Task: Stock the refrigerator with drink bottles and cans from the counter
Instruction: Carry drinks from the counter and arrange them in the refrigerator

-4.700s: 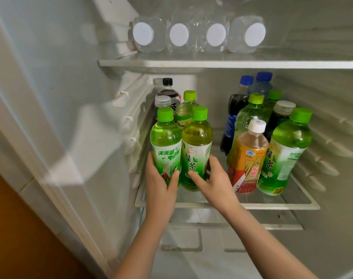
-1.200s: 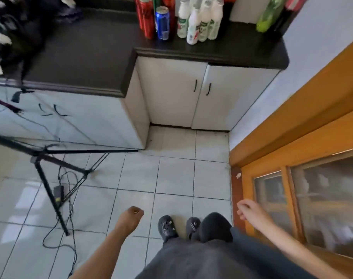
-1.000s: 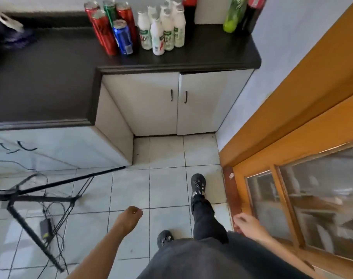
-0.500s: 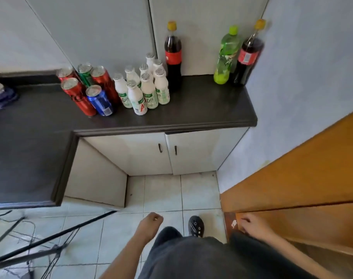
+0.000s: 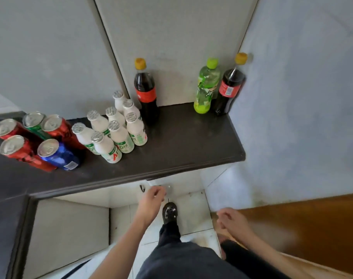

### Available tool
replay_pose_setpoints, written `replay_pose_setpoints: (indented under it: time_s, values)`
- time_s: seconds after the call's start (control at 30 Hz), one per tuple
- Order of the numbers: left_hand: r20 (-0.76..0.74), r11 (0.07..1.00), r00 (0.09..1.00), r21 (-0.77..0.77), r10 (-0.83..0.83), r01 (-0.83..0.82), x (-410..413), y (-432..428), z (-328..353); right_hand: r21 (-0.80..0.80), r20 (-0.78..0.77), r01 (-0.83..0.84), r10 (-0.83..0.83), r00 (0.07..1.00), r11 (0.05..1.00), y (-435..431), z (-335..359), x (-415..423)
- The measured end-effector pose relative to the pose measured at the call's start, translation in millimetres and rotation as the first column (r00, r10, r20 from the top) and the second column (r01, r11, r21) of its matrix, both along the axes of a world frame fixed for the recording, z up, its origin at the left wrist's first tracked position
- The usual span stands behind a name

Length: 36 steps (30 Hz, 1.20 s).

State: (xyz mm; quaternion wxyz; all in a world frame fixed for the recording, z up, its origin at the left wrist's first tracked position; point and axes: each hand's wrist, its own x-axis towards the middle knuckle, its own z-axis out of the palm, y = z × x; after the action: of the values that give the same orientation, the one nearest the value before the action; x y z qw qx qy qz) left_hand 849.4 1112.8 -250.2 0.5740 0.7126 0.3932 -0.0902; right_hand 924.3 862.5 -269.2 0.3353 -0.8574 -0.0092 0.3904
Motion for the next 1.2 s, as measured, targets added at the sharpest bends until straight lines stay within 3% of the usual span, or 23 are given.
replay_pose_setpoints:
  time_s: [0.1,0.2,0.4,0.5,0.67,0.9,1.1,1.2]
  values:
    - [0.218,0.997,0.975,0.049,0.048,-0.060,52.0,25.9,29.1,0.062,0.090,0.063,-0.068,0.994,0.996,30.9,27.6,41.2]
    - [0.467,0.987,0.883,0.110,0.050,-0.114,100.9,55.0,63.3,0.160,0.268,0.057,-0.098,0.958,0.986,71.3,59.4,94.3]
    - [0.756,0.882,0.655,0.320,-0.018,-0.345,171.6,97.6,109.9,0.334,0.576,0.136,-0.316,0.754,0.933,149.6,114.1,177.7]
    - [0.770,0.808,0.638,0.392,-0.027,-0.439,199.1,111.9,113.5,0.369,0.669,0.110,-0.345,0.658,0.923,175.3,133.0,205.4]
    - [0.706,0.855,0.692,0.261,0.147,-0.448,228.4,121.3,111.0,0.308,0.795,0.036,-0.278,0.539,0.951,201.3,141.9,239.0]
    - [0.689,0.870,0.716,0.277,0.115,-0.407,240.6,128.0,105.5,0.224,0.861,0.026,-0.211,0.462,0.974,213.8,135.3,253.8]
    - [0.664,0.802,0.743,0.398,0.083,-0.446,238.6,131.3,104.2,0.034,0.944,0.083,-0.059,0.326,0.996,211.6,128.6,263.8]
    - [0.665,0.781,0.745,0.439,0.050,-0.444,236.5,130.7,105.8,0.053,0.949,0.071,-0.072,0.305,0.996,214.4,127.9,265.3]
